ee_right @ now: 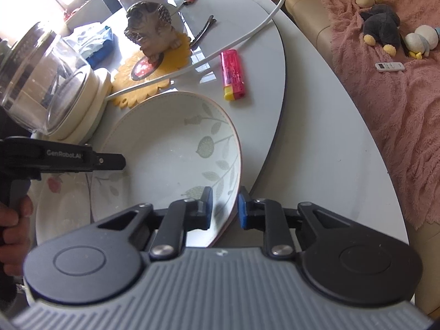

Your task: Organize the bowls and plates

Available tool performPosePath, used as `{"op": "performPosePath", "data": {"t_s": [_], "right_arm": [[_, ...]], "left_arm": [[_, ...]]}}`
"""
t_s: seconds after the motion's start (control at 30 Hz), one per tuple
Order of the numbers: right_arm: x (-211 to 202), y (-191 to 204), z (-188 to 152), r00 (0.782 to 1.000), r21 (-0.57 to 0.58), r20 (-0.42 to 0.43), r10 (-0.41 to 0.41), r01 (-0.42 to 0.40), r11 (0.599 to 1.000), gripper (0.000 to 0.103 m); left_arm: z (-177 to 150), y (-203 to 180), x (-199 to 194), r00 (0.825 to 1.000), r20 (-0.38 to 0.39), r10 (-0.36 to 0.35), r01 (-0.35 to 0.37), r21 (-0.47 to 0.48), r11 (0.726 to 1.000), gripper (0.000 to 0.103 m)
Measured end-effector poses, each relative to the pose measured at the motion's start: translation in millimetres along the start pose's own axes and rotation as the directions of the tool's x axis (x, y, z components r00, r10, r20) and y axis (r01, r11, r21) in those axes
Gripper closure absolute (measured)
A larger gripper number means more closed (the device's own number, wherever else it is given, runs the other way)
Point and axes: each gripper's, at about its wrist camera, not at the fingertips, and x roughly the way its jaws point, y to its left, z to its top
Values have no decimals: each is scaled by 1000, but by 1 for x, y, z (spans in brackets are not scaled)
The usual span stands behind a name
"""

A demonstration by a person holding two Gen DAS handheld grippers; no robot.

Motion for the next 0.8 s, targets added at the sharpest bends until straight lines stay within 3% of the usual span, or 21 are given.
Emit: {"op": "performPosePath", "data": {"t_s": [0.2,0.33,0.8], "right_arm": [[1,-3,1,1000,-6,2,20,-20,1000,87],[-2,-5,3,999,-17,-3,33,-33,999,88],[-8,-8,2,998,-40,-16,61,-62,997,89]], "left_arm": [[1,-3,-3,1000,23,13,-14,37,999,80],[3,-3,-10,999,37,20,-22,53,998,89],[0,5,-18,999,38,-40,38,43,998,90]]}}
